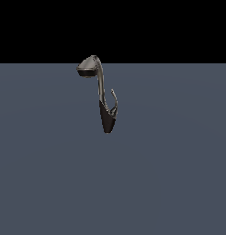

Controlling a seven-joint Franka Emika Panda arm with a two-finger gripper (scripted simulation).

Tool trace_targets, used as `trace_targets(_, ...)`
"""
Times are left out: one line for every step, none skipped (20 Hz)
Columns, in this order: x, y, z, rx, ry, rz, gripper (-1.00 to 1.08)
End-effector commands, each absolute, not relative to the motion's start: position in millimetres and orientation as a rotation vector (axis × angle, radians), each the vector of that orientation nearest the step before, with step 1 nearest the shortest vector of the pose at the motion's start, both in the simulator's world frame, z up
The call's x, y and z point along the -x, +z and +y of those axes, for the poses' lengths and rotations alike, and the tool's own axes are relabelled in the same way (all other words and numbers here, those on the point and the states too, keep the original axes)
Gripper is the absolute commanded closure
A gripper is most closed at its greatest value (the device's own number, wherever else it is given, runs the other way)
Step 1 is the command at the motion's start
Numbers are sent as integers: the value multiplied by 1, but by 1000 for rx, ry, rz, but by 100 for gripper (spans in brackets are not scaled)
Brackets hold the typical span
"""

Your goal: Turn on the faucet by rotating a designated handle.

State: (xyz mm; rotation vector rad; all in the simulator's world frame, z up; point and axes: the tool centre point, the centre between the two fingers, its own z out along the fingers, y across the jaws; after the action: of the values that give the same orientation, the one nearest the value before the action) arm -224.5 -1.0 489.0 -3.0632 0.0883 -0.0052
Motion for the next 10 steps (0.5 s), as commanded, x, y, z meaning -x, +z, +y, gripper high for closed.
trace_targets(214, 485, 2, 3038, 12, 140, 108)
trace_targets(209, 484, 3, 3026, 21, 164, 108)
trace_targets(203, 482, 4, 3013, 30, 191, 108)
trace_targets(198, 480, 5, 2998, 39, 219, 108)
trace_targets(192, 477, 7, 2983, 50, 249, 108)
trace_targets(185, 474, 8, 2966, 61, 281, 108)
trace_targets(178, 472, 10, 2948, 73, 315, 108)
trace_targets(171, 468, 11, 2929, 86, 351, 108)
trace_targets(163, 465, 12, 2909, 99, 387, 108)
trace_targets(156, 461, 13, 2889, 112, 422, 108)
